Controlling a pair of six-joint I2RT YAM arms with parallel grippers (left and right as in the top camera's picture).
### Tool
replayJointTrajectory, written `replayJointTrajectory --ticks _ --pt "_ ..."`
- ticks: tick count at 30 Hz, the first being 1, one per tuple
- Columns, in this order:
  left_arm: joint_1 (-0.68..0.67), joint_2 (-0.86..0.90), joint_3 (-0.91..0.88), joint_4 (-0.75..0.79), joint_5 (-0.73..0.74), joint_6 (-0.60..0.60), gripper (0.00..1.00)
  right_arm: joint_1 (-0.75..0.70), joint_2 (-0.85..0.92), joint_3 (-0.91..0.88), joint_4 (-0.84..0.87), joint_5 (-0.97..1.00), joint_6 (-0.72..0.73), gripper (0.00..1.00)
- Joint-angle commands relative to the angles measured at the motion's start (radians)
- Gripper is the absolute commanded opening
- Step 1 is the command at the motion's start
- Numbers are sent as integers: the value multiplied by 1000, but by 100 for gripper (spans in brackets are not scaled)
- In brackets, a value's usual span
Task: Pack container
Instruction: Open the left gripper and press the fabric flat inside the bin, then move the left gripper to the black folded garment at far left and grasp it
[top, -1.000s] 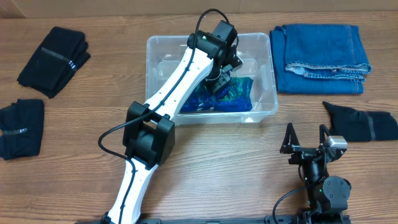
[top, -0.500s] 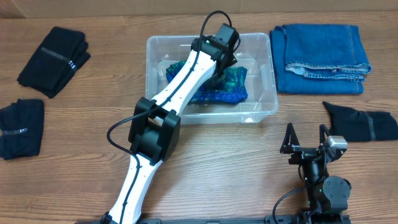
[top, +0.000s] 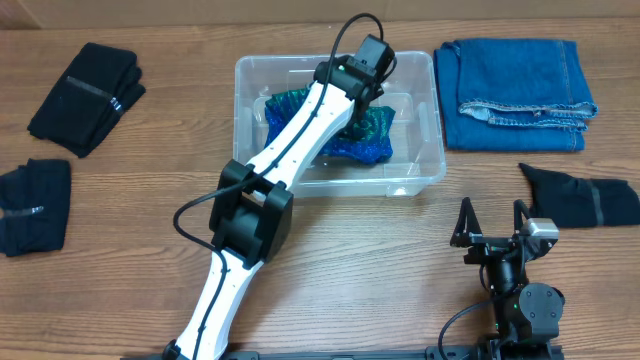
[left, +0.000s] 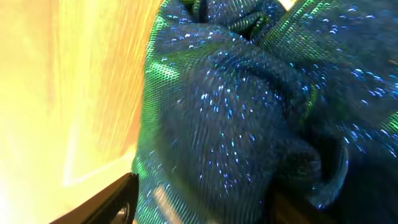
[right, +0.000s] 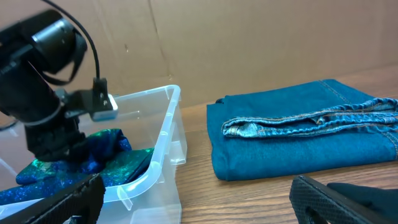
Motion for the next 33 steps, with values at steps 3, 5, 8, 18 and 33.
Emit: replayJointTrajectory --ticks 3,5,8,18,33 --pt "-13 -209 79 -113 73 -50 88 2 -12 -11 5 6 -3 100" --pt "2 -259 79 -157 73 -124 100 2 -12 -11 5 6 -3 100" --pt "68 -347 79 -218 82 -234 100 2 -12 -11 5 6 -3 100" --pt "520 -388 75 -215 125 -270 100 2 -12 -11 5 6 -3 100" --pt "806 21 75 11 279 -127 98 2 -12 -11 5 6 -3 100"
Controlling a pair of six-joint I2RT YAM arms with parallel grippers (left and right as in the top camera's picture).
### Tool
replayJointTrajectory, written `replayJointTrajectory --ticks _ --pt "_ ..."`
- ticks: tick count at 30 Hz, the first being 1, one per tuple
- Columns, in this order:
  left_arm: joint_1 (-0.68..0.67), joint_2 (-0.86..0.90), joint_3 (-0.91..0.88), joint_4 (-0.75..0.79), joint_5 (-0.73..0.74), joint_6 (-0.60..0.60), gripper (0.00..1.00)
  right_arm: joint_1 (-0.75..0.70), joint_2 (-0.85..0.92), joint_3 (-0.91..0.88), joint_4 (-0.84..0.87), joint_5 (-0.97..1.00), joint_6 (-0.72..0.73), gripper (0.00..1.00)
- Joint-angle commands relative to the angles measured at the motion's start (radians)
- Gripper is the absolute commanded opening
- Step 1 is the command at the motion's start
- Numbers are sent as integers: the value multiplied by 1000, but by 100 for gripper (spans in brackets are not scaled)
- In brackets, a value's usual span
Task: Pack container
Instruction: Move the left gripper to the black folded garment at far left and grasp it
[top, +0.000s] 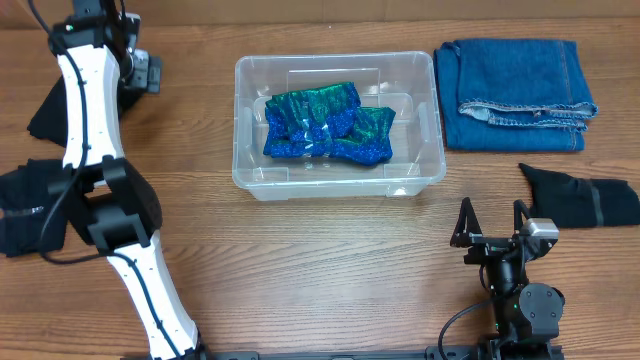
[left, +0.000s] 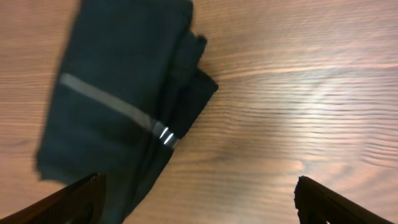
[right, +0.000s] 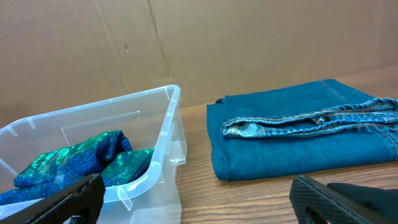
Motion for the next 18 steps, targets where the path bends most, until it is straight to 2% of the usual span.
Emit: replayJointTrajectory --ticks 1,4,8,12,18 --pt "4 78 13 28 -3 119 98 2 -12 -11 6 6 -3 100" --pt "8 111 13 79 -21 170 100 2 -12 -11 6 6 -3 100" --pt "9 132 13 187 -117 220 100 2 -12 -11 6 6 -3 100" --pt "13 139 13 271 -124 246 100 2 -12 -11 6 6 -3 100" --pt "15 188 13 299 -137 269 100 2 -12 -11 6 6 -3 100"
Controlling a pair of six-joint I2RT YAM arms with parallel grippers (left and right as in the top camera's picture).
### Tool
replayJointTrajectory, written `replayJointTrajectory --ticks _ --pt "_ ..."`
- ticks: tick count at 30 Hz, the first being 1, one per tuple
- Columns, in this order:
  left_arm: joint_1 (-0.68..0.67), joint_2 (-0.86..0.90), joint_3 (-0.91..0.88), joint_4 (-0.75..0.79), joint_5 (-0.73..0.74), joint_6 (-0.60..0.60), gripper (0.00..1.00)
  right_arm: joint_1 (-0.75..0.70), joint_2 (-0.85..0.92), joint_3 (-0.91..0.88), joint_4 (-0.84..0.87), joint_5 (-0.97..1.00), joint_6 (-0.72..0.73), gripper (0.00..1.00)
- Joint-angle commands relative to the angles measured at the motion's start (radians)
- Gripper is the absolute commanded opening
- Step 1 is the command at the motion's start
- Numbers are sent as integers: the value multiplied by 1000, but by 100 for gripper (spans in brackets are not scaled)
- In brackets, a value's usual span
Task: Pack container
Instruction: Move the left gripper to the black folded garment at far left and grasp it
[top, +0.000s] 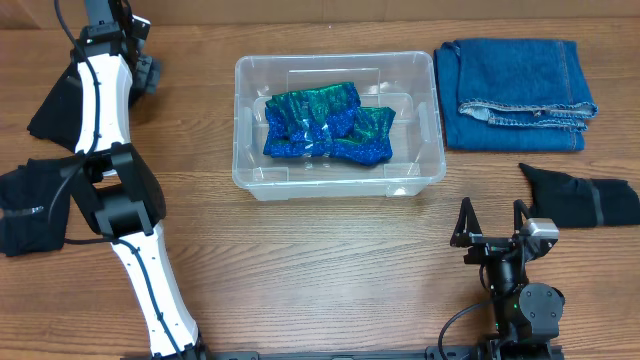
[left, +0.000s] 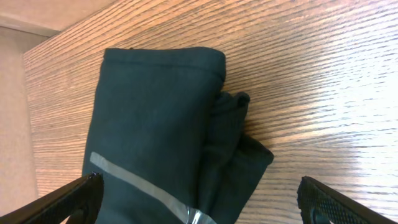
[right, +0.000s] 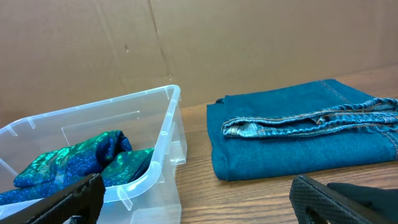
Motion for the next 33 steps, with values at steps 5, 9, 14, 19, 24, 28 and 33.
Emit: replayJointTrajectory --ticks 5,9,14,19,24,28,33 --pt "14 98 13 8 -44 31 100 2 -12 -11 6 6 -3 100" --pt "19 114 13 15 -47 30 100 2 -12 -11 6 6 -3 100" --pt "29 122 13 30 -74 27 97 2 -12 -11 6 6 -3 100" --pt "35 155 13 32 -90 27 86 2 -12 -11 6 6 -3 100" --pt "34 185 13 33 -89 20 42 2 -12 -11 6 6 -3 100" --pt "27 187 13 34 -89 -5 4 2 -12 -11 6 6 -3 100" --pt "6 166 16 -20 -89 -108 4 2 -12 -11 6 6 -3 100"
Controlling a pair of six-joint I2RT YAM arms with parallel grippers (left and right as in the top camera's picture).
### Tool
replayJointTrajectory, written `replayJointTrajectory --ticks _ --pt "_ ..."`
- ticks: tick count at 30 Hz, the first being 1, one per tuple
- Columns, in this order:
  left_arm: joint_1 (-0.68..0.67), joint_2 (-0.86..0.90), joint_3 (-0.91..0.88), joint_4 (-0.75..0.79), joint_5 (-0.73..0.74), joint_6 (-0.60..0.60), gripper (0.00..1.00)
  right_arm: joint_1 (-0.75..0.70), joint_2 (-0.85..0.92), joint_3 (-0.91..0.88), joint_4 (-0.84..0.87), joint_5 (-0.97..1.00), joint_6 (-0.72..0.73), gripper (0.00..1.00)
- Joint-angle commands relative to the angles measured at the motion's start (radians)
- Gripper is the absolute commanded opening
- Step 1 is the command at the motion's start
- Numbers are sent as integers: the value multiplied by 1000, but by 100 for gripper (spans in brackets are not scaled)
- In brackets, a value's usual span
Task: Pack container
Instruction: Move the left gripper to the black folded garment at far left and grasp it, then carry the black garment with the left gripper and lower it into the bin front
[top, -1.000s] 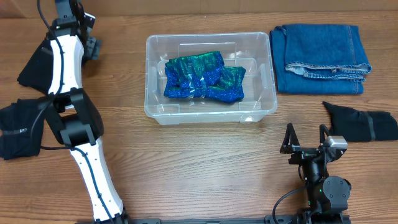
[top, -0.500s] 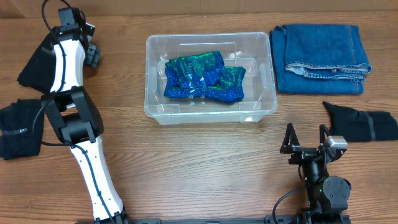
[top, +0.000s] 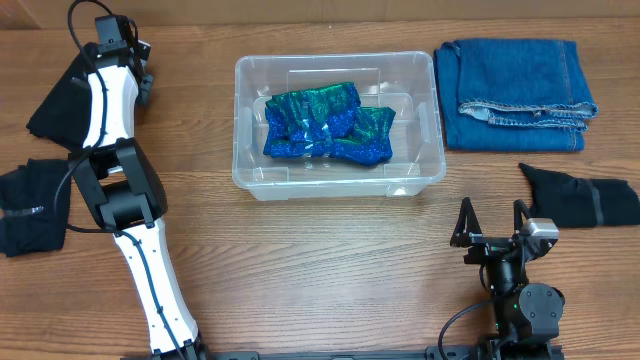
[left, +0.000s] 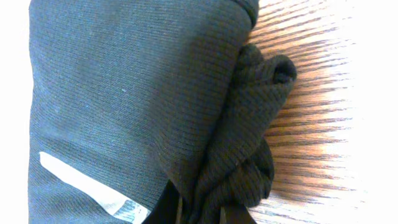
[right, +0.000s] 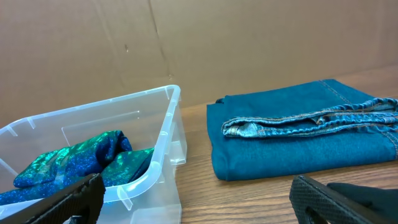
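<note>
The clear container (top: 420, 150) stands at the table's middle with a blue-green sparkly cloth (top: 325, 125) lying in it; the same cloth (right: 74, 162) shows in the right wrist view. A folded black garment (top: 60, 100) with a grey stripe lies at the far left. My left gripper (top: 138, 80) is down on its right end. In the left wrist view the garment (left: 124, 93) fills the frame, and the left gripper (left: 200, 214) has its fingers pinched on a bunched fold. My right gripper (top: 492, 222) stands open near the front edge, nothing between its fingers.
Folded blue jeans (top: 515, 80) lie at the back right, also seen as jeans (right: 298, 140) from the right wrist. One black garment (top: 585, 200) lies at the right, another (top: 30, 205) at the left front. My left arm (top: 100, 130) crosses the left side.
My left gripper was open a little above the black garment. Now it is down on the garment's right end with its fingers closed on the fabric. The right arm has not moved.
My left gripper was in the container on the sparkly cloth. Then the cloth lay alone in the container and the gripper hung open over the black garment at the far left. It was closer above the garment, and now grips it.
</note>
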Motion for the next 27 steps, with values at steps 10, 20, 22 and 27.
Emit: replayJointTrajectory --ticks 10,20,22,27 --pt "-32 -285 -3 -158 126 -240 4 2 -12 -11 6 6 -3 100" --pt "-81 -575 -3 -332 389 -150 4 2 -12 -11 6 6 -3 100" --pt "-126 -628 -3 -365 489 -45 4 2 -12 -11 6 6 -3 100" --pt "-286 -710 -3 -409 507 106 4 2 -12 -11 6 6 -3 100"
